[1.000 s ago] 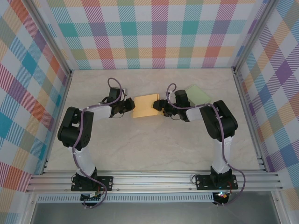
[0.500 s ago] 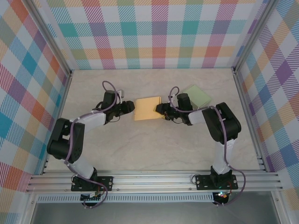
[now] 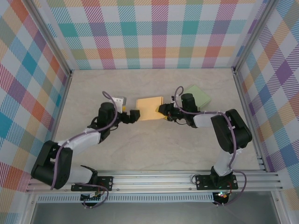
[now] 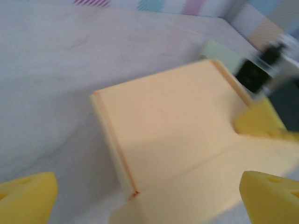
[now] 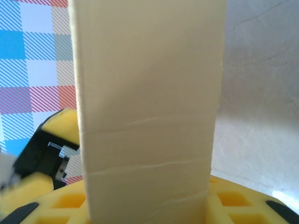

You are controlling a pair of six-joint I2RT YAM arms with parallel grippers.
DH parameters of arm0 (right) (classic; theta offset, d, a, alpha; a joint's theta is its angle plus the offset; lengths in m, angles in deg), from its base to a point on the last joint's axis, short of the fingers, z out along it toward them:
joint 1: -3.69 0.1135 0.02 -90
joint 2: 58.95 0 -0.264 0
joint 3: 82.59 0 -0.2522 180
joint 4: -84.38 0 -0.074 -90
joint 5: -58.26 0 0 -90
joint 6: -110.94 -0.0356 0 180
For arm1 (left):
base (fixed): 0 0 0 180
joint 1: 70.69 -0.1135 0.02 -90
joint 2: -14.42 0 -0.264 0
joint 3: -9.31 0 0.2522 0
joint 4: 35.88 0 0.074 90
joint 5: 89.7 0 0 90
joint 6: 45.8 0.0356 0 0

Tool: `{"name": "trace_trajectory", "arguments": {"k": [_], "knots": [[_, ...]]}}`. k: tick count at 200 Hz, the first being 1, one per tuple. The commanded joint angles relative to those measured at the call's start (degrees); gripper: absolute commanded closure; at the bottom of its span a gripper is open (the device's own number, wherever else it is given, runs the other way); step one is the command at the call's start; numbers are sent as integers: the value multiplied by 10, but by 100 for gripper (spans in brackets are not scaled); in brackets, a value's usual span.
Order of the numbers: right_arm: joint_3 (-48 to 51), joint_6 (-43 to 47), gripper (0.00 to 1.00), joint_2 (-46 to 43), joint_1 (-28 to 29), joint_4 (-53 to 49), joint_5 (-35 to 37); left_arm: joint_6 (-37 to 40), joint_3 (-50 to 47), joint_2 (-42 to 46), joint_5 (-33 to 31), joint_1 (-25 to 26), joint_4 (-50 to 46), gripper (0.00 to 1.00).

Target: Fold the paper box

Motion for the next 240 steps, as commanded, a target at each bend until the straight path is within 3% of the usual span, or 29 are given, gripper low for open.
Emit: {"name": "trace_trajectory", "arguments": {"k": [1, 29, 73, 103, 125, 240], "knots": [[1, -6, 58, -41, -7, -73, -39, 221, -72, 75, -10, 65, 117, 0], [8, 12, 56, -100, -17, -177, -71, 336, -101, 158, -20, 109, 78, 0], [27, 46, 56, -224, -32, -339, -86, 513, -103, 191, -131, 187, -20, 0], [34, 49, 56, -276, -34, -407, -88, 693, -133, 180, -67, 210, -17, 0], [42, 46, 57, -293, -34, -427, -88, 689, -150, 172, -86, 211, 65, 0], [52, 17, 58, -314, -34, -420, -96, 680, -84, 68, -52, 213, 70, 4]]}}
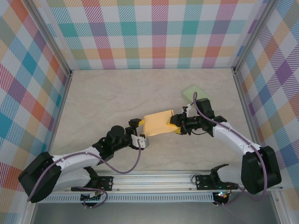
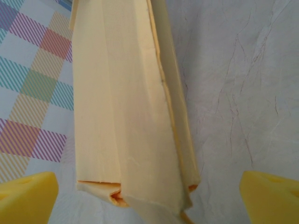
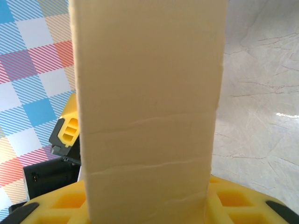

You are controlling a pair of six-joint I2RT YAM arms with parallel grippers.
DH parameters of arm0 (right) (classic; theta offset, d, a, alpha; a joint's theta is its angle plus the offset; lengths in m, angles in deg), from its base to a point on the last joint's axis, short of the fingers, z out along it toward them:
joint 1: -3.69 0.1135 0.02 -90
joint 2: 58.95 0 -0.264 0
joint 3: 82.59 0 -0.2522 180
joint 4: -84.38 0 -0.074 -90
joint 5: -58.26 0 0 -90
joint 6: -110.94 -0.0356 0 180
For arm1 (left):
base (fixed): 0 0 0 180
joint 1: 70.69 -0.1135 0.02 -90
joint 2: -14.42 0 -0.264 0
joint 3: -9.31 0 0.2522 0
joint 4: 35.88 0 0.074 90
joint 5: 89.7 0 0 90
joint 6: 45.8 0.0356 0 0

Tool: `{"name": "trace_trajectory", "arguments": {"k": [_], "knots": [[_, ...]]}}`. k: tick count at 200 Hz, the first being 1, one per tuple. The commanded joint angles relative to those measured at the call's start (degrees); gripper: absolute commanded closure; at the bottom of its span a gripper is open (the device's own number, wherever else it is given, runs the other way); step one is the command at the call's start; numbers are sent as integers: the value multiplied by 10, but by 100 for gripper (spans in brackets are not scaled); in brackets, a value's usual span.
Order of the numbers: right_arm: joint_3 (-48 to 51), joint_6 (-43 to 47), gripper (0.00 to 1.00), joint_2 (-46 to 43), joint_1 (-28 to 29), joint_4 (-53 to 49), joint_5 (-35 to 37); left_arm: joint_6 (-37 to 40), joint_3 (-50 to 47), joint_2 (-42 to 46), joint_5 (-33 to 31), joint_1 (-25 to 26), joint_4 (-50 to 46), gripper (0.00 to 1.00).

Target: Fold the paper box

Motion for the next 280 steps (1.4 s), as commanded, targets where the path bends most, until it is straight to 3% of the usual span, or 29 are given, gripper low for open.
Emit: {"name": "trace_trajectory", "arguments": {"k": [1, 95, 138, 165, 219, 280], "knots": [[0, -7, 58, -10, -4, -4, -17, 3, 30, -16, 21, 9, 23, 4], [-1, -5, 57, -4, -4, 0, -20, -33, 78, -40, -16, 17, -7, 29], [-1, 1, 55, 1, -5, -6, -17, -44, 88, -14, -18, 16, -57, 43], [-2, 2, 53, 4, -6, -6, -17, -48, 94, -2, -13, 16, -87, 45], [-4, 15, 49, 14, -12, -9, -12, -49, 125, 0, 11, 16, -174, 64], [-2, 35, 37, 12, -40, -15, -12, -51, 167, -4, 48, 12, -301, 67]]}}
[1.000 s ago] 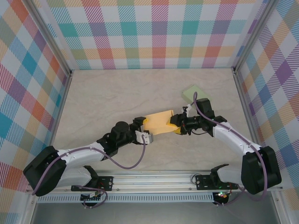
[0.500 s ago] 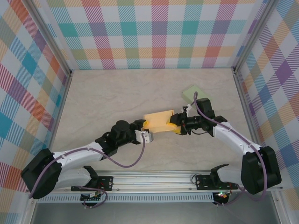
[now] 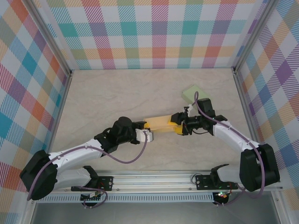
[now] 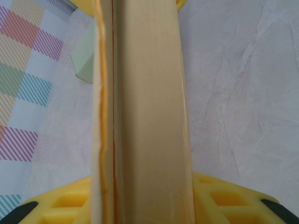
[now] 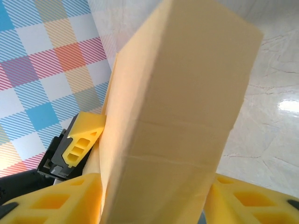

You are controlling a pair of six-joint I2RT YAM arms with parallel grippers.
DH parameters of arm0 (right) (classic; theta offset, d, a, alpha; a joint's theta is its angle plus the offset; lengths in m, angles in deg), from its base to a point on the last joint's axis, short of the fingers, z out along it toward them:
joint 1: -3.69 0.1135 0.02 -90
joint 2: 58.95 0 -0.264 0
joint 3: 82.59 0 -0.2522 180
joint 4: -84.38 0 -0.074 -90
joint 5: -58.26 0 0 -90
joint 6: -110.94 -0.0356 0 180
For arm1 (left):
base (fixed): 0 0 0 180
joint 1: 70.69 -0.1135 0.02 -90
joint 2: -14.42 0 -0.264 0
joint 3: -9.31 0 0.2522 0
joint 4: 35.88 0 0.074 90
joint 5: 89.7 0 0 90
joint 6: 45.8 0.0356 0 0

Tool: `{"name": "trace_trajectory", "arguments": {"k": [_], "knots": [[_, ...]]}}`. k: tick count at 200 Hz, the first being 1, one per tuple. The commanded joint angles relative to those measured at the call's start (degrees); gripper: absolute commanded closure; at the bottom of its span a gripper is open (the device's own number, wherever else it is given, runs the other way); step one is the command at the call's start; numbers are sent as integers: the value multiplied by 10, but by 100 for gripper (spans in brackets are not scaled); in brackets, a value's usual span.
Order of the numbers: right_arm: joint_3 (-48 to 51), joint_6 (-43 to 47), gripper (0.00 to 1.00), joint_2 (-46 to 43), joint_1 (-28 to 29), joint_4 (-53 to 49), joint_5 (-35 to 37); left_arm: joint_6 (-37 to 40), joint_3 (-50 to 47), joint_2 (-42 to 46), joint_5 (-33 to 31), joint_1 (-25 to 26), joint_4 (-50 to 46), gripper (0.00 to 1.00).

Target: Fold the paper box

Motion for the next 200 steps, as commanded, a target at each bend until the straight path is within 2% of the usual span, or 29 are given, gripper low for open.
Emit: {"name": "trace_trajectory", "arguments": {"k": [1, 56, 98, 121, 150, 200], "knots": [[-1, 28, 37, -5, -14, -8, 1, -9, 27, 6, 42, 0, -77, 68], [-9, 73, 32, -55, -61, -67, 22, -28, 83, -21, 130, -43, -202, 66], [-36, 166, 32, -110, -73, -152, 130, -25, 145, -93, 218, -88, -301, 65], [-32, 211, 33, -126, -73, -163, 155, -25, 176, -130, 237, -107, -331, 64], [-11, 271, 39, -153, -61, -149, 177, -25, 204, -167, 240, -121, -352, 65], [10, 350, 40, -193, 7, -116, 256, -8, 247, -224, 250, -136, -388, 60]]}}
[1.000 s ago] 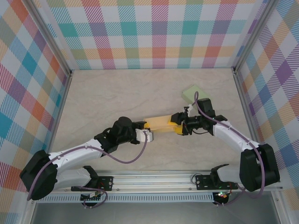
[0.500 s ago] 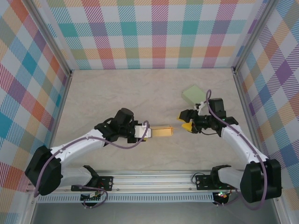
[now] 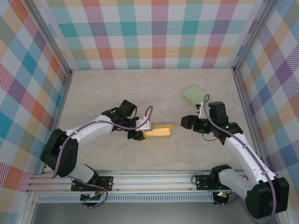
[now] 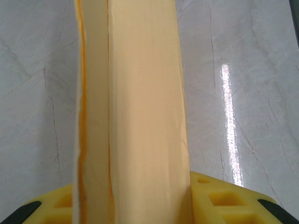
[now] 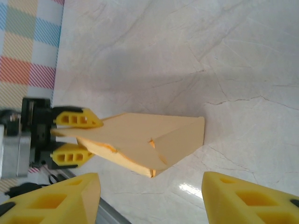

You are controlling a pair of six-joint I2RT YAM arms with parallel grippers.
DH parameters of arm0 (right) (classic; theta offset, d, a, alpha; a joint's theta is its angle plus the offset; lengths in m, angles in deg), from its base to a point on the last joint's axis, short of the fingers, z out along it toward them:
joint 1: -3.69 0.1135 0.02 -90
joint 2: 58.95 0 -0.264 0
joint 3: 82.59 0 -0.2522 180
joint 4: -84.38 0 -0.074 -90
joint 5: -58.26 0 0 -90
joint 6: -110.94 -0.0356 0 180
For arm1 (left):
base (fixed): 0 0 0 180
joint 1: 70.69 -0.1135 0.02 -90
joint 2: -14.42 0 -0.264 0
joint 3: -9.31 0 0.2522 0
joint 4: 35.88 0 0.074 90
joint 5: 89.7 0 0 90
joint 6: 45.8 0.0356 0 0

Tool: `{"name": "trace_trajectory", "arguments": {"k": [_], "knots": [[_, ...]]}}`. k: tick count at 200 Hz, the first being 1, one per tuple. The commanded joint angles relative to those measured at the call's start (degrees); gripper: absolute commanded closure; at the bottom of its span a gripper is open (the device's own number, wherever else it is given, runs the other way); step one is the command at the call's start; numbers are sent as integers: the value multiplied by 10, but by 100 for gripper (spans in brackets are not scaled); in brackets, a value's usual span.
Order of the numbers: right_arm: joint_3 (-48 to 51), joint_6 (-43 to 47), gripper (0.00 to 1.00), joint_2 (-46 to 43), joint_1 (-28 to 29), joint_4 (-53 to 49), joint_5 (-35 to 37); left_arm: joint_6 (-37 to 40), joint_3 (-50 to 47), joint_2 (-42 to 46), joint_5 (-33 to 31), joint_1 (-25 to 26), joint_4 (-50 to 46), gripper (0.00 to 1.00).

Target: Fold the paper box

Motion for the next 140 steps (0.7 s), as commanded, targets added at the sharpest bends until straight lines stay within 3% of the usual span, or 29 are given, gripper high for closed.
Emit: {"name": "trace_trajectory", "arguments": {"k": [1, 55, 140], "knots": [[8, 69, 40, -11, 27, 18, 50, 14, 30, -24, 25, -8, -44, 60], [-25, 134, 38, 54, 105, 32, 153, 17, 39, -47, 5, -8, -44, 54], [-69, 168, 40, 125, 155, 45, 176, 8, 34, -43, -8, -8, -16, 45]]}}
